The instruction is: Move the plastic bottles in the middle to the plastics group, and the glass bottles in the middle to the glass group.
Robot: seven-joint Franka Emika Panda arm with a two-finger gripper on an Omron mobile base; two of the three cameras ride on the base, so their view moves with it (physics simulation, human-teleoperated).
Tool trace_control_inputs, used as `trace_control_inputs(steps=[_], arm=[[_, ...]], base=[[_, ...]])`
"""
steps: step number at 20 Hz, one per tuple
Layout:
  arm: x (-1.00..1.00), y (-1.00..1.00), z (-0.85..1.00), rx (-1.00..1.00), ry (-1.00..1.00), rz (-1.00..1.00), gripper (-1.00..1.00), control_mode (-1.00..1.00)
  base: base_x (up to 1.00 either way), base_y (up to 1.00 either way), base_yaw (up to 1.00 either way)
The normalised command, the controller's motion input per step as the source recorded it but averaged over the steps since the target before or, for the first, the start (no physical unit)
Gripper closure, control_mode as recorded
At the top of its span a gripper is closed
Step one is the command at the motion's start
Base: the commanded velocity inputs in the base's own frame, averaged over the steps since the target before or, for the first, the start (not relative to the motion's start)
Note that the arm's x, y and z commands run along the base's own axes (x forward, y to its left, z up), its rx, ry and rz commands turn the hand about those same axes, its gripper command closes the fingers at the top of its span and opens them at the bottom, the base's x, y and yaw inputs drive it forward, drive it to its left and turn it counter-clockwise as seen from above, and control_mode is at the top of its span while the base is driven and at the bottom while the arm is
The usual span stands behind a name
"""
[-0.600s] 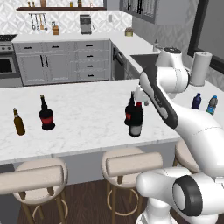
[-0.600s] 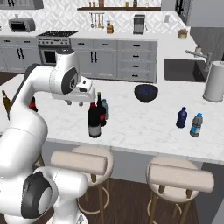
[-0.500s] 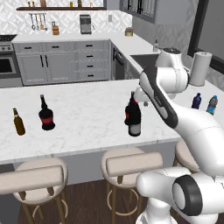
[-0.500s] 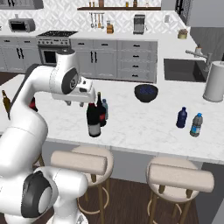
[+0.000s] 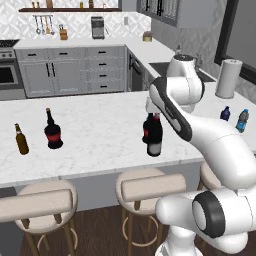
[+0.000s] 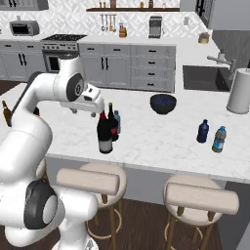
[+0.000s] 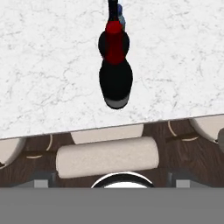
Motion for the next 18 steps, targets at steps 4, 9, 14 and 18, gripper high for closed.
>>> trace_control_inputs(steps=[4, 9, 14, 18], arm=[[0.01, -0.32, 0.0, 0.0, -0.03, -0.01, -1.0, -1.0], [0.06, -0.15, -0.26, -0.01, -0.01, -0.01, -1.0, -1.0], [0.2, -0.01, -0.18, 0.0, -0.04, 0.0, -1.0, -1.0], [0.42, 0.0, -0.09, 0.0, -0.09, 0.0, -1.0, -1.0]], base=[[0.0, 0.0, 0.0], [0.0, 0.0, 0.0], [0.0, 0.0, 0.0], [0.0, 0.0, 0.0]])
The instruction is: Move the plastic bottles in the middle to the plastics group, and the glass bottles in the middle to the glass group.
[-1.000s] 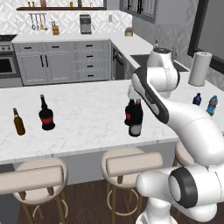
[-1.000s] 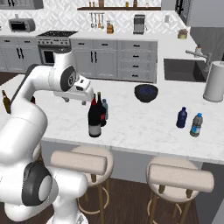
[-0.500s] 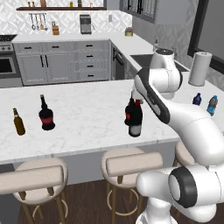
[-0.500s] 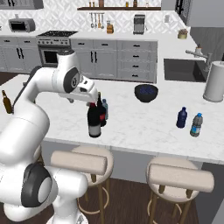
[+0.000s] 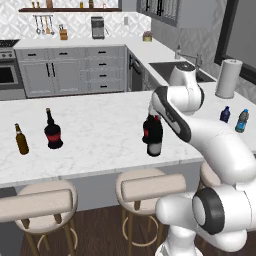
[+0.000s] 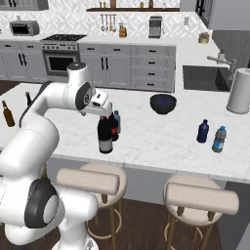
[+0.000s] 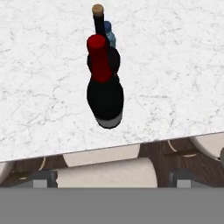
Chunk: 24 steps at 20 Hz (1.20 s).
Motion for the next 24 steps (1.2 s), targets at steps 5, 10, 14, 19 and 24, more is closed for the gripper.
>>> trace_control_inputs(steps=[5, 10, 14, 19, 24], arm=[[0.61, 0.04, -0.03, 0.0, -0.05, 0.06, -1.0, -1.0], [0.33, 0.0, 0.0, 0.0, -0.01, 0.1, -1.0, -1.0], [-0.01, 0.0, 0.0, -0.12, 0.03, 0.19, -1.0, -1.0], [-0.03, 0.0, -0.04, -0.04, 0.0, 0.15, -1.0, -1.0], [0.13, 0.0, -0.21, 0.0, 0.0, 0.07, -1.0, -1.0]], base=[[0.0, 0.0, 0.0], [0.0, 0.0, 0.0], [0.0, 0.0, 0.0], [0.0, 0.0, 0.0], [0.0, 0.0, 0.0]])
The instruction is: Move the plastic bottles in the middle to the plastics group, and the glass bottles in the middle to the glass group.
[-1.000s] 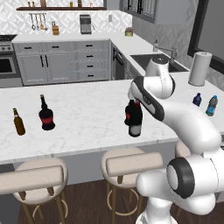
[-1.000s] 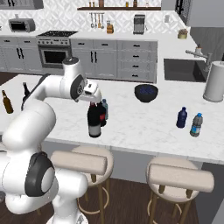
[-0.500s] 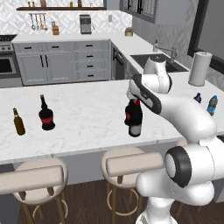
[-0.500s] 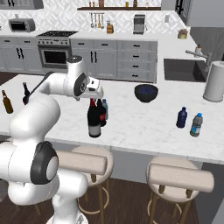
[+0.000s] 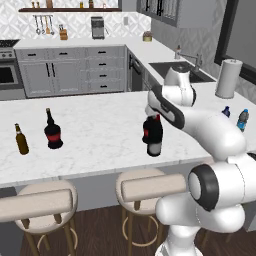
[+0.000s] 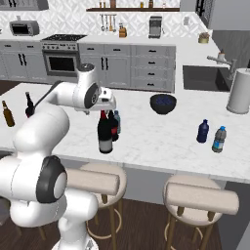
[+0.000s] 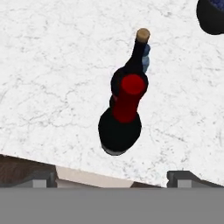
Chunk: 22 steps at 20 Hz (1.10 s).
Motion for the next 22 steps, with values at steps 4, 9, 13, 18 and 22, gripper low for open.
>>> trace_control_inputs(steps=[4, 9, 13, 18, 22], arm=[[0.33, 0.0, -0.17, 0.0, 0.0, 0.0, -1.0, -1.0], [0.37, 0.0, -0.06, 0.0, 0.0, 0.0, -1.0, -1.0], [0.28, 0.0, -0.14, 0.0, 0.0, 0.0, -1.0, -1.0], [0.13, 0.0, -0.23, 0.0, 0.0, 0.0, -1.0, -1.0], [0.1, 0.0, -0.17, 0.0, 0.0, 0.0, -1.0, -1.0]], base=[[0.0, 0.0, 0.0], [0.0, 0.0, 0.0], [0.0, 0.0, 0.0], [0.0, 0.0, 0.0], [0.0, 0.0, 0.0]])
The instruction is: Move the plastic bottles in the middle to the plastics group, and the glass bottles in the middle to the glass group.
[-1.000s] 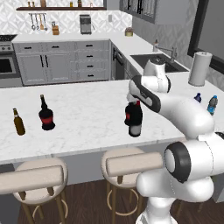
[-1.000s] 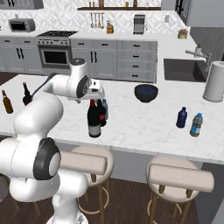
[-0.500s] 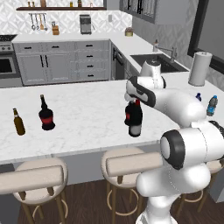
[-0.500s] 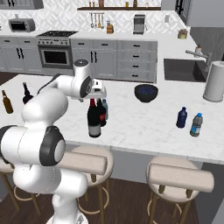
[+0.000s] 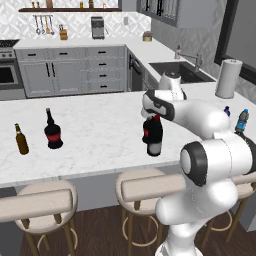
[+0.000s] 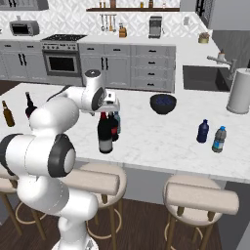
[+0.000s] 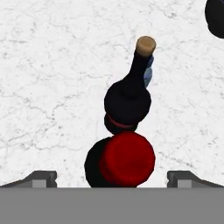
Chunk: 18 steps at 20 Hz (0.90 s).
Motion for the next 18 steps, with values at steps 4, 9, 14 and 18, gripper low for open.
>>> trace_control_inputs(steps=[4, 9, 14, 18], arm=[[0.04, 0.0, -0.1, 0.0, 0.0, 0.0, -1.0, -1.0], [0.03, 0.0, -0.05, 0.0, 0.0, -0.03, -1.0, -1.0], [0.2, 0.0, -0.05, 0.0, 0.0, -0.06, -1.0, -1.0], [0.09, 0.0, -0.05, 0.0, 0.0, -0.05, -1.0, -1.0]], base=[[0.0, 0.0, 0.0], [0.0, 0.0, 0.0], [0.0, 0.0, 0.0], [0.0, 0.0, 0.0]])
